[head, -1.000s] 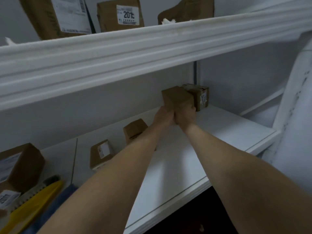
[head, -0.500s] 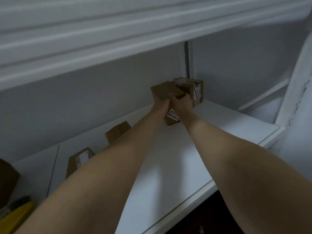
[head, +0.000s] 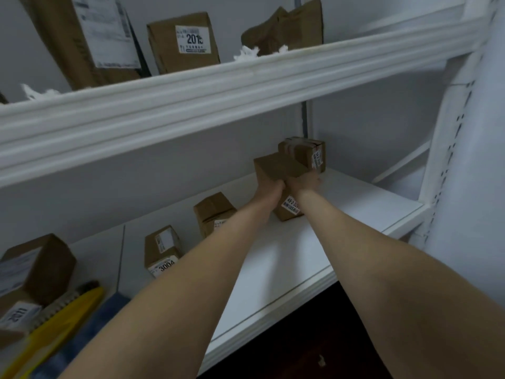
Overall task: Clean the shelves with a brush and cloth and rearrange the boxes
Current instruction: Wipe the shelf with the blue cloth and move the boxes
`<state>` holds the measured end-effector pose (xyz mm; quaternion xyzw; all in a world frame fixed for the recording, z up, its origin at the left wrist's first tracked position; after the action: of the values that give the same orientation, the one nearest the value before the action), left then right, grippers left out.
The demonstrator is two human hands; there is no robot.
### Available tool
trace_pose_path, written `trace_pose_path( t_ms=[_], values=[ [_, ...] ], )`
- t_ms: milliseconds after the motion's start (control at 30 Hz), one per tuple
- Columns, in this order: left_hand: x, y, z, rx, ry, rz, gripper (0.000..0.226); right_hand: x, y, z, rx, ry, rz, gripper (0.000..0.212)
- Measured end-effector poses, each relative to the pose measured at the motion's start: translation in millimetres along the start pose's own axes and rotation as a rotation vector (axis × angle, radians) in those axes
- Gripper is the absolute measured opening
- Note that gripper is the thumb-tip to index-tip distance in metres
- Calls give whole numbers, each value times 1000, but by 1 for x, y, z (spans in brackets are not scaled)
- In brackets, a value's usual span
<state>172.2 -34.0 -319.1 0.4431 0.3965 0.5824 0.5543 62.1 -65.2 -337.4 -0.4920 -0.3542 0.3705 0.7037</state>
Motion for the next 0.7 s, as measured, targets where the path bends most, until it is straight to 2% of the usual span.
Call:
trace_pose_path(
  t_ms=[67, 133, 200, 267, 367, 400, 467, 567, 633, 700],
  values=[
    [7, 2, -1, -16, -26, 1, 28, 8, -2, 3, 35, 3, -26, 74],
    [11, 4, 3, -112, -33, -14, 29, 17, -8, 10, 141, 74, 16, 70],
    [14, 7, 22, -266, 54, -83, 32, 30, -23, 15, 218, 189, 165, 57],
    [20, 8, 54, -353, 195, -202, 32, 45, -39, 7, 258, 210, 368, 52],
    [24, -6, 113, -525, 410, -257, 36, 67, -48, -34, 311, -64, 559, 53],
    [25, -15, 131, -584, 455, -233, 37, 74, -45, -50, 327, -187, 557, 57],
    [25, -33, 159, -668, 485, -141, 39, 86, -32, -77, 390, -385, 500, 79],
    [27, -66, 194, -845, 430, 72, 55, 101, -13, -108, 492, -509, 442, 103],
    [30, -86, 210, -964, 351, 190, 64, 107, -8, -122, 516, -517, 442, 106],
    [30, -103, 215, -1035, 239, 248, 64, 111, -4, -132, 510, -515, 427, 106]
  ],
)
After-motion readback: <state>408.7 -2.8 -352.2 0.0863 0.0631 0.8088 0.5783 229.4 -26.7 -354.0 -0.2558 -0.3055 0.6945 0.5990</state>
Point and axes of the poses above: each hand's wrist, its own x-axis away from the middle knuckle, its own z-axis out of the back of the hand, y = z × x, the point moved 6 cm from there along -x, towards the middle knuckle, and after that the axes turned 1 degree about -x, right-handed, at the moved point
